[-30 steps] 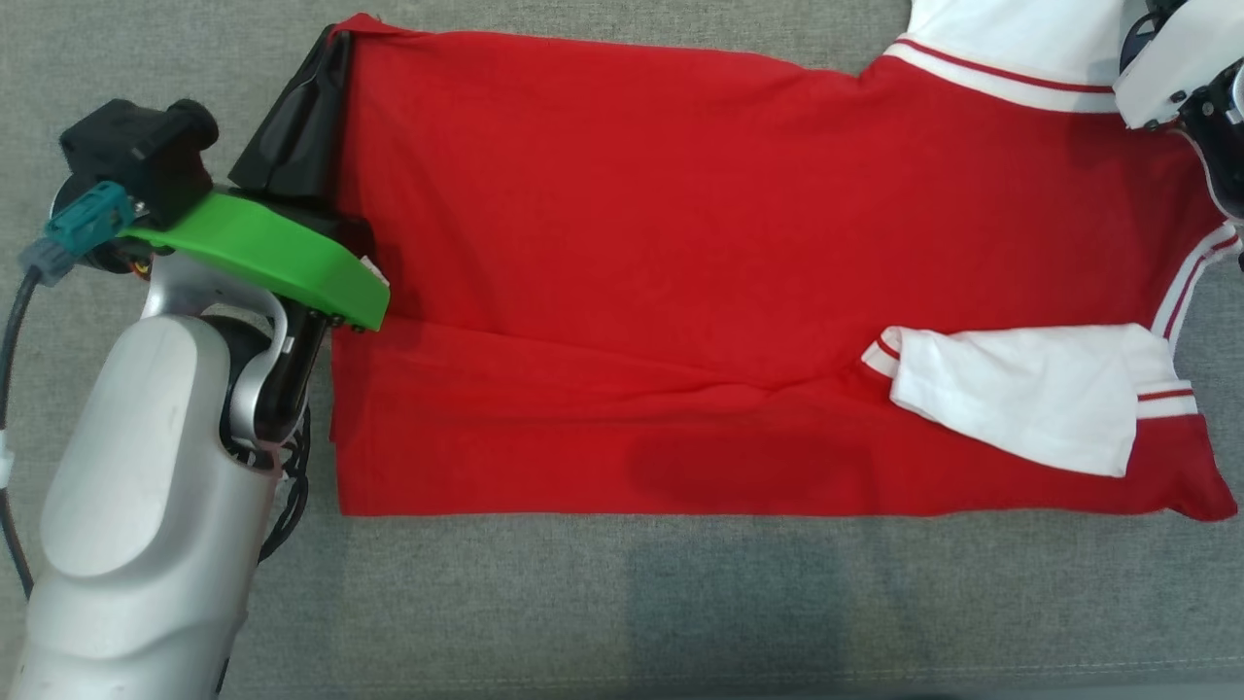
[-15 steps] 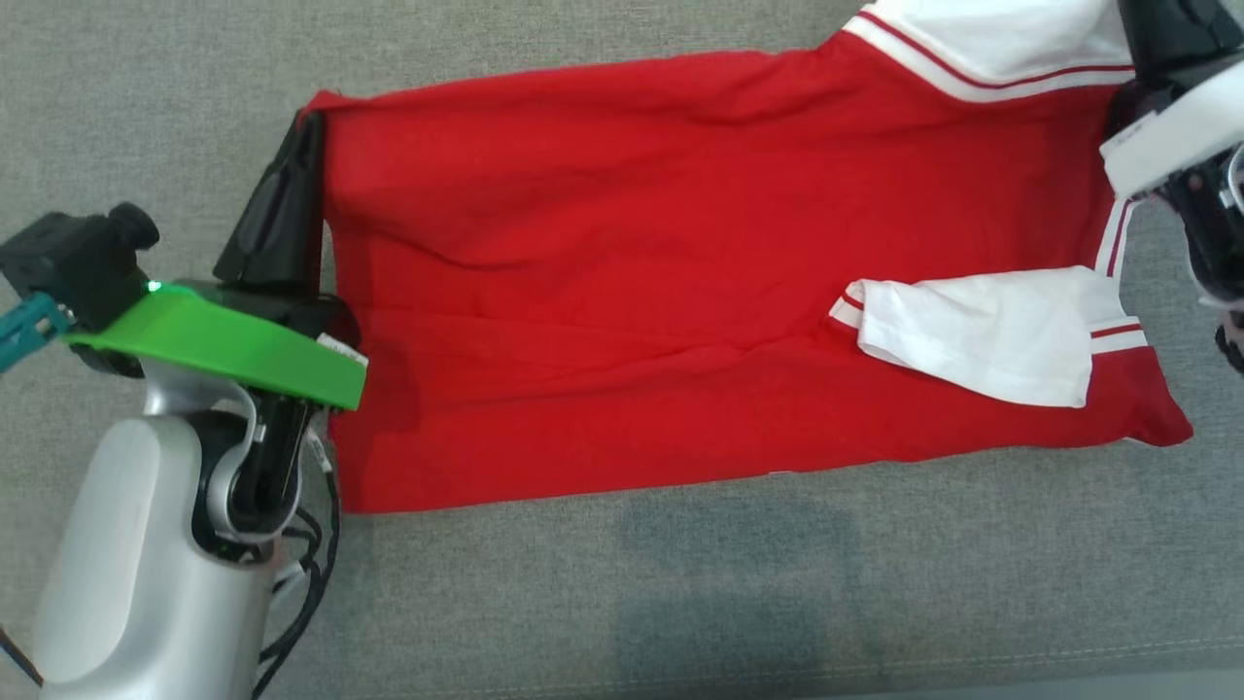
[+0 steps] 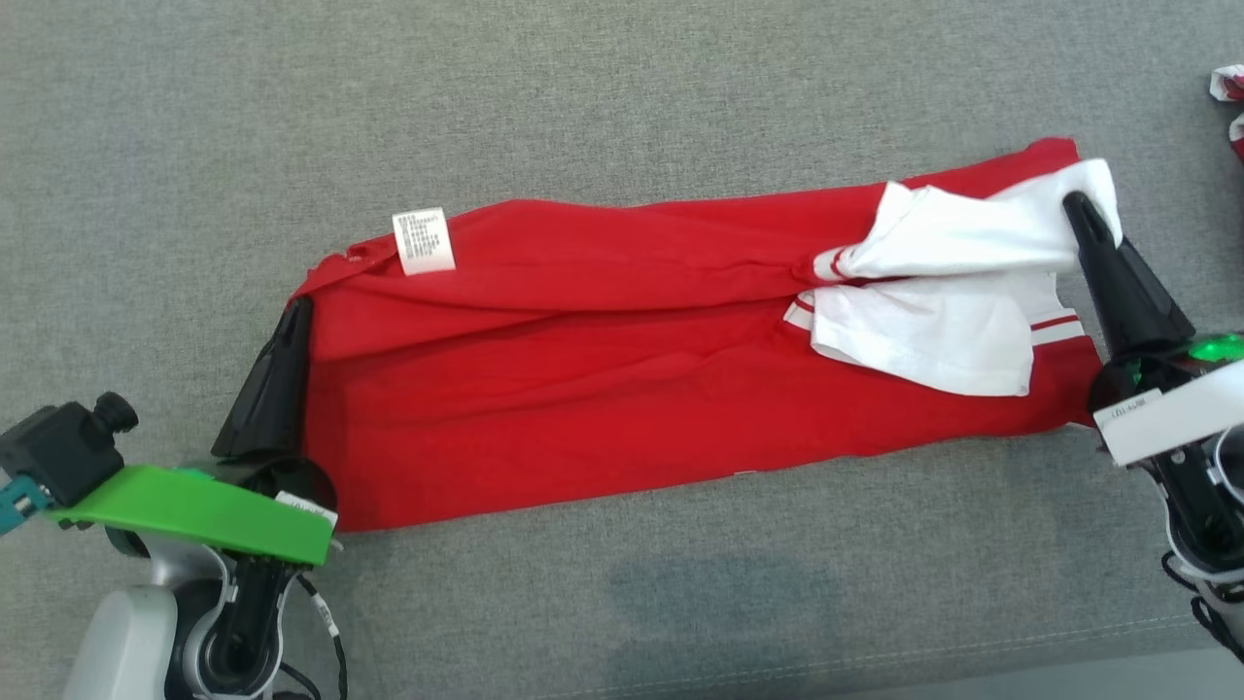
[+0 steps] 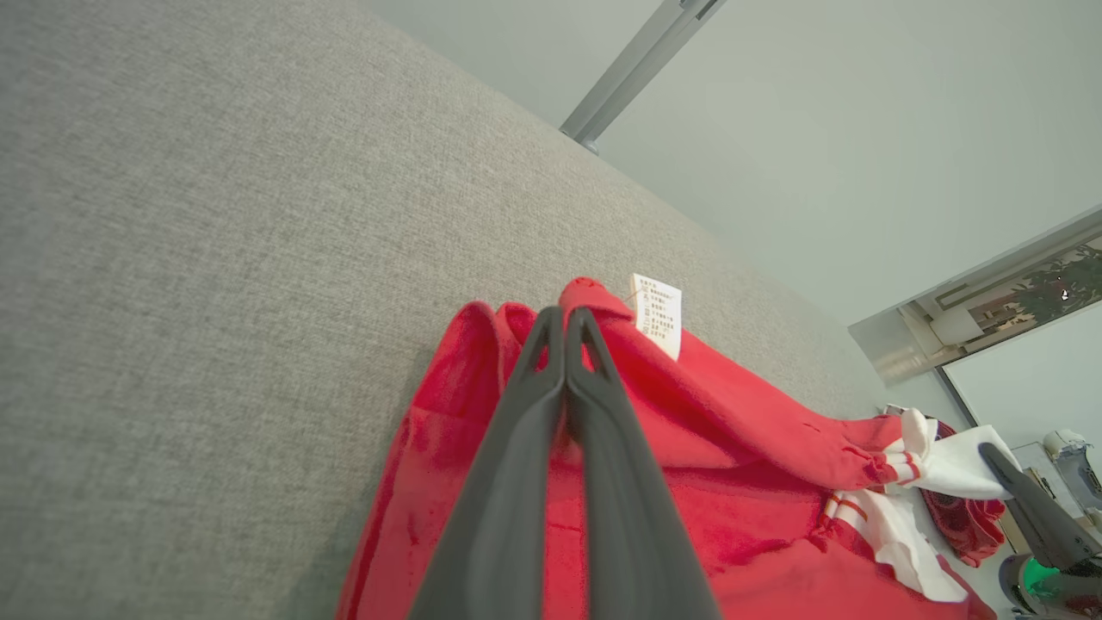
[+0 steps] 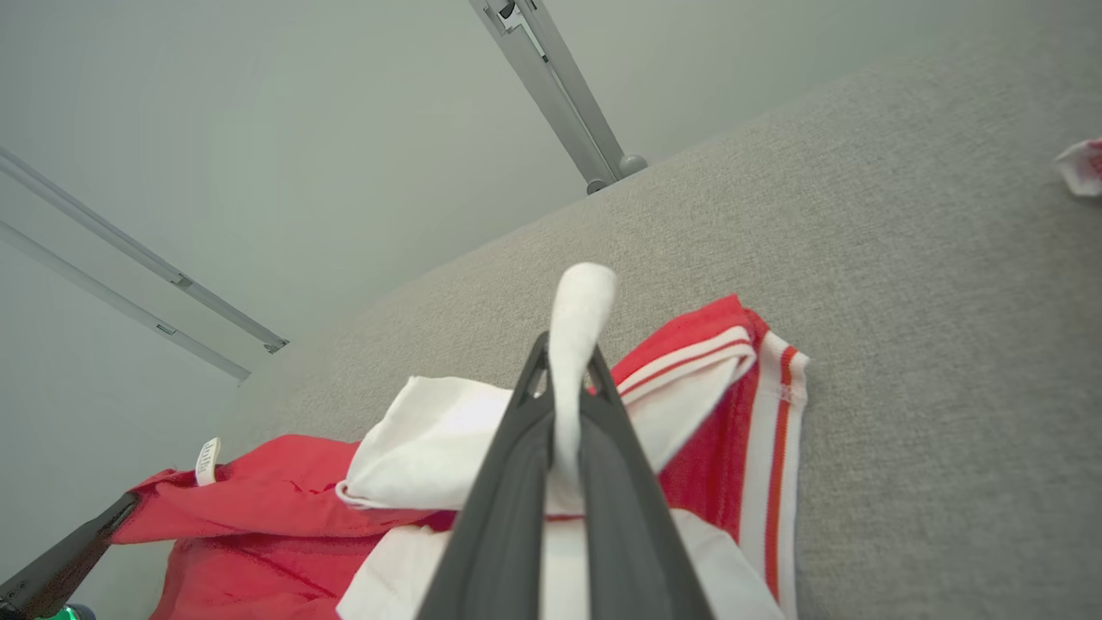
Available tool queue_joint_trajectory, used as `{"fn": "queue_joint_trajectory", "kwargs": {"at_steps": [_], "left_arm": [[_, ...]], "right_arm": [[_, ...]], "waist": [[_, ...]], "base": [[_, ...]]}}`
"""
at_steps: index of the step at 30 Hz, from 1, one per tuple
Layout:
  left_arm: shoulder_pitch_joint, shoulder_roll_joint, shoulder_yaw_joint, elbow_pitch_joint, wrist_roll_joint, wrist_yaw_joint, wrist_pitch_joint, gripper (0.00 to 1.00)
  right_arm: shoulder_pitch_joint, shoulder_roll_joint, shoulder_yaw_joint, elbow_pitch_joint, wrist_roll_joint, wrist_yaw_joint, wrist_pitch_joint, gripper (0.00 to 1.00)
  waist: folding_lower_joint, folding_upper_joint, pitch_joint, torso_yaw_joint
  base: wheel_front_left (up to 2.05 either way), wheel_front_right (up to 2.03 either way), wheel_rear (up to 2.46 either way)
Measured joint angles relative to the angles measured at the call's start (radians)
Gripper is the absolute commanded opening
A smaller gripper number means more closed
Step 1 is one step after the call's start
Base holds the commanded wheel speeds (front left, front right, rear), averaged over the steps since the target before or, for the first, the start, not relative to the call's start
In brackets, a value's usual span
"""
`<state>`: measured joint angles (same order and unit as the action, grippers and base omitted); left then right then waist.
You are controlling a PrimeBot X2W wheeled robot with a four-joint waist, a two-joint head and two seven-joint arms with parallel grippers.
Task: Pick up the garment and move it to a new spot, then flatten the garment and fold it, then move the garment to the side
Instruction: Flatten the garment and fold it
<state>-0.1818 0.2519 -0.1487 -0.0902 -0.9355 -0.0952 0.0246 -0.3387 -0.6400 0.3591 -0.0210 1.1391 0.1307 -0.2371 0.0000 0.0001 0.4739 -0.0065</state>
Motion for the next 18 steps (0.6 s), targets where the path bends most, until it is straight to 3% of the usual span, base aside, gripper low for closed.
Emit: {"fn": "queue_joint_trajectory", "kwargs": {"at_steps": [7, 8, 9, 10, 11, 18], "left_arm": [[0.058, -0.002, 0.011, 0.010, -0.024, 0.014, 0.006, 0.00], [0.064, -0.004, 0.010, 0.020, -0.025, 0.017, 0.007, 0.00], [0.068, -0.007, 0.007, 0.033, -0.025, 0.018, 0.007, 0.20], [0.069, -0.010, 0.007, 0.045, -0.026, 0.024, 0.006, 0.77], [0.069, -0.013, 0.005, 0.056, -0.022, 0.030, -0.001, 1.00], [0.065, -0.007, -0.002, 0.090, 0.148, 0.095, -0.140, 1.00]], "right_arm": [[0.105, 0.036, -0.019, -0.026, 0.007, 0.000, -0.011, 0.00], [0.111, 0.044, -0.018, -0.019, -0.001, 0.000, -0.011, 0.22], [0.114, 0.054, -0.018, -0.008, -0.012, 0.000, -0.012, 0.64], [0.116, 0.066, -0.019, 0.004, -0.026, 0.000, -0.013, 1.00], [0.118, 0.079, -0.022, 0.019, -0.041, 0.000, -0.016, 1.00], [0.128, 0.170, -0.113, 0.057, -0.225, 0.000, -0.024, 1.00]], "waist": [[0.0000, 0.0000, 0.001, -0.017], [0.0000, 0.0000, 0.002, -0.019], [0.0000, 0.0000, 0.002, -0.019], [0.0000, 0.0000, 0.002, -0.019], [0.0000, 0.0000, 0.002, -0.019], [0.0000, 0.0000, -0.015, -0.018]], "base": [[0.00, 0.00, 0.00], [0.00, 0.00, 0.00], [0.00, 0.00, 0.00], [0.00, 0.00, 0.00], [0.00, 0.00, 0.00], [0.00, 0.00, 0.00]]}}
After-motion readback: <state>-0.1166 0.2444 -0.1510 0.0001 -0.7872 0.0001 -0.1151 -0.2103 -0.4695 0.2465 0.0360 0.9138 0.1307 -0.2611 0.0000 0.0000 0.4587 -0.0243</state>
